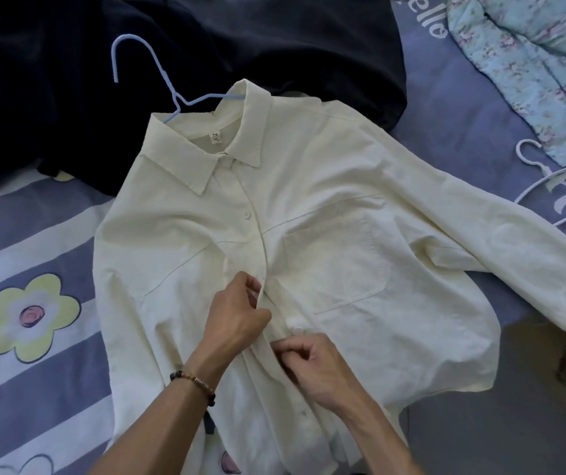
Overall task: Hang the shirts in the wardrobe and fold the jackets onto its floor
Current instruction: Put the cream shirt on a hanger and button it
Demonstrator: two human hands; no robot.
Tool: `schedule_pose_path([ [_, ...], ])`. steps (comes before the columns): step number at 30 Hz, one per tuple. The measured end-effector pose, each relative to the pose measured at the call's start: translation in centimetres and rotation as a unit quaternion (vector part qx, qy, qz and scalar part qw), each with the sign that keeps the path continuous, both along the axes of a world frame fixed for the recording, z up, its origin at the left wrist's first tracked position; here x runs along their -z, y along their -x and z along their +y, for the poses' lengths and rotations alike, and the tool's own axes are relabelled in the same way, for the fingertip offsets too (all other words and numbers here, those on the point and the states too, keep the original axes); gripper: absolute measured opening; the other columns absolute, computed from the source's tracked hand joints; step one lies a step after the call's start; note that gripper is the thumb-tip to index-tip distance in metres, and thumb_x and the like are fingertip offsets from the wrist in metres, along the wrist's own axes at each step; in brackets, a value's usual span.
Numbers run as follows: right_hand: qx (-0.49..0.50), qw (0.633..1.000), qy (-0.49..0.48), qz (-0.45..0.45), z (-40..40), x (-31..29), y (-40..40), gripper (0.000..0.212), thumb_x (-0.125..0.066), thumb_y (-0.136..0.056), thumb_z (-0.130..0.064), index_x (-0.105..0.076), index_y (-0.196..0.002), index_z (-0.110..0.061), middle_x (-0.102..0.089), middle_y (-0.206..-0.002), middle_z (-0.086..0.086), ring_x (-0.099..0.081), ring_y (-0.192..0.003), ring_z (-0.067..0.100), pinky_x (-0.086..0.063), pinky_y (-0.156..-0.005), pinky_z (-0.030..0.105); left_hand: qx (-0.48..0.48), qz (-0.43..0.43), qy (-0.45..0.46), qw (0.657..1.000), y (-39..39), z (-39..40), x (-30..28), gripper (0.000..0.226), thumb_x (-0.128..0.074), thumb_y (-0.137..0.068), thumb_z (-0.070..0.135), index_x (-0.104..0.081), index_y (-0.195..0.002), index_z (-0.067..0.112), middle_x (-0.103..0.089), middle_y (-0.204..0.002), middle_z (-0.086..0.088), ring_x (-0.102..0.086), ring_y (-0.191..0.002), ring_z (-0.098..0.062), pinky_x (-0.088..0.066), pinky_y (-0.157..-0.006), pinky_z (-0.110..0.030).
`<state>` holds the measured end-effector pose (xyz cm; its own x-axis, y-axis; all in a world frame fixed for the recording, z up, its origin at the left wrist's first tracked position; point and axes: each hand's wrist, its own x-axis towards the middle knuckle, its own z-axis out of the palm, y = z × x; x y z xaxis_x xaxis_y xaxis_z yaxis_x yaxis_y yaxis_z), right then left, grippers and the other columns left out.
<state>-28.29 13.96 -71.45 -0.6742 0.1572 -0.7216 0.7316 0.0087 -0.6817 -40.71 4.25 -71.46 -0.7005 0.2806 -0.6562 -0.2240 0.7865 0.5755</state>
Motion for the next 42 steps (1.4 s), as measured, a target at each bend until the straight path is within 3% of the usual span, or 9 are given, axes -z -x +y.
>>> schedule_pose_path([
  [4, 0.097, 0.969, -0.227, 0.021, 0.6, 1.5, -0.5, 0.018, -0.065, -0.088, -0.015, -0.073, -0.103, -0.020, -0.069, -0.080, -0.008, -0.066, -0.078, 0.008, -0.056, -0.080, 0.030, -0.014, 0.035, 0.027, 0.999, -3.1, -1.5, -0.1, 0.004, -0.065, -0.074, 0.015, -0.062, -0.073, 0.017, -0.063, -0.062, 0.002, -0.060, -0.058, -0.014, -0.053, -0.056, -0.032],
  [10, -0.096, 0.929, -0.356, 0.025, 0.4, 1.9, 0.7, 0.007, -0.056, -0.093, -0.018, -0.062, -0.092, -0.015, -0.061, -0.097, 0.002, -0.059, -0.089, 0.021, -0.047, -0.079, 0.032, -0.086, -0.047, -0.002, 0.995, -6.2, -3.3, 0.3, 0.016, -0.070, -0.081, 0.013, -0.074, -0.067, 0.005, -0.071, -0.059, -0.004, -0.071, -0.059, -0.017, -0.061, -0.066, -0.039],
  [15, -0.044, 0.963, -0.266, 0.010, 1.6, 0.9, 0.2, 0.004, -0.065, -0.085, -0.020, -0.066, -0.083, -0.016, -0.067, -0.079, -0.007, -0.062, -0.076, 0.011, -0.047, -0.068, 0.019, -0.183, -0.099, -0.108, 0.972, -6.8, -2.4, -0.5, 0.027, -0.074, -0.085, 0.013, -0.066, -0.077, -0.012, -0.070, -0.080, -0.026, -0.072, -0.081, -0.033, -0.061, -0.070, -0.032],
  [18, 0.037, 0.960, -0.275, 0.034, 1.6, -0.4, -0.4, 0.005, -0.067, -0.082, -0.017, -0.066, -0.078, -0.017, -0.066, -0.070, -0.008, -0.062, -0.069, 0.003, -0.044, -0.059, 0.011, -0.211, -0.117, -0.147, 0.959, -7.7, -1.4, -1.5, 0.017, -0.073, -0.086, 0.008, -0.072, -0.072, 0.000, -0.073, -0.075, -0.016, -0.074, -0.079, -0.028, -0.061, -0.072, -0.032],
  [22, 0.103, 0.963, -0.239, 0.066, 0.7, -1.4, -1.1, 0.005, -0.069, -0.080, -0.013, -0.069, -0.076, -0.016, -0.068, -0.069, -0.007, -0.063, -0.069, 0.001, -0.049, -0.063, 0.013, -0.233, -0.128, -0.173, 0.948, -8.5, -0.7, -2.1, 0.008, -0.072, -0.086, 0.006, -0.077, -0.080, 0.008, -0.075, -0.076, -0.010, -0.074, -0.078, -0.022, -0.060, -0.072, -0.032],
  [30, 0.141, 0.973, -0.173, 0.054, 0.4, -1.3, -1.8, 0.008, -0.072, -0.081, -0.010, -0.076, -0.082, -0.017, -0.071, -0.071, -0.008, -0.066, -0.069, -0.002, -0.051, -0.064, 0.014, -0.160, -0.126, -0.167, 0.965, -8.4, -0.6, -2.9, 0.029, -0.059, -0.085, -0.006, -0.079, -0.081, 0.015, -0.075, -0.077, -0.012, -0.072, -0.074, -0.019, -0.059, -0.068, -0.029],
  [33, 0.134, 0.975, -0.169, 0.057, 0.9, -1.6, -1.6, 0.008, -0.073, -0.082, -0.015, -0.076, -0.078, -0.020, -0.071, -0.069, -0.009, -0.066, -0.067, -0.002, -0.052, -0.064, 0.016, -0.146, -0.144, -0.175, 0.963, -8.1, -0.5, -2.9, 0.034, -0.047, -0.094, -0.007, -0.075, -0.087, 0.012, -0.076, -0.078, -0.008, -0.074, -0.077, -0.020, -0.055, -0.064, -0.024],
  [38, 0.100, 0.980, -0.154, 0.083, 0.8, -1.5, -1.7, 0.010, -0.067, -0.085, -0.017, -0.077, -0.087, -0.017, -0.073, -0.074, -0.006, -0.069, -0.071, 0.004, -0.058, -0.070, 0.025, -0.200, -0.109, -0.160, 0.960, -7.9, -0.1, -2.0, 0.019, -0.061, -0.094, 0.005, -0.072, -0.079, 0.002, -0.074, -0.071, -0.012, -0.074, -0.071, -0.024, -0.059, -0.065, -0.028],
  [42, -0.005, 0.950, -0.269, 0.160, 0.5, -0.5, -2.2, 0.006, -0.068, -0.082, -0.018, -0.070, -0.087, -0.015, -0.063, -0.078, -0.005, -0.060, -0.071, 0.012, -0.052, -0.068, 0.027, -0.174, -0.078, -0.119, 0.974, -7.8, 0.0, -1.2, 0.019, -0.066, -0.091, 0.012, -0.074, -0.074, 0.011, -0.074, -0.070, -0.006, -0.072, -0.072, -0.022, -0.060, -0.074, -0.035],
])
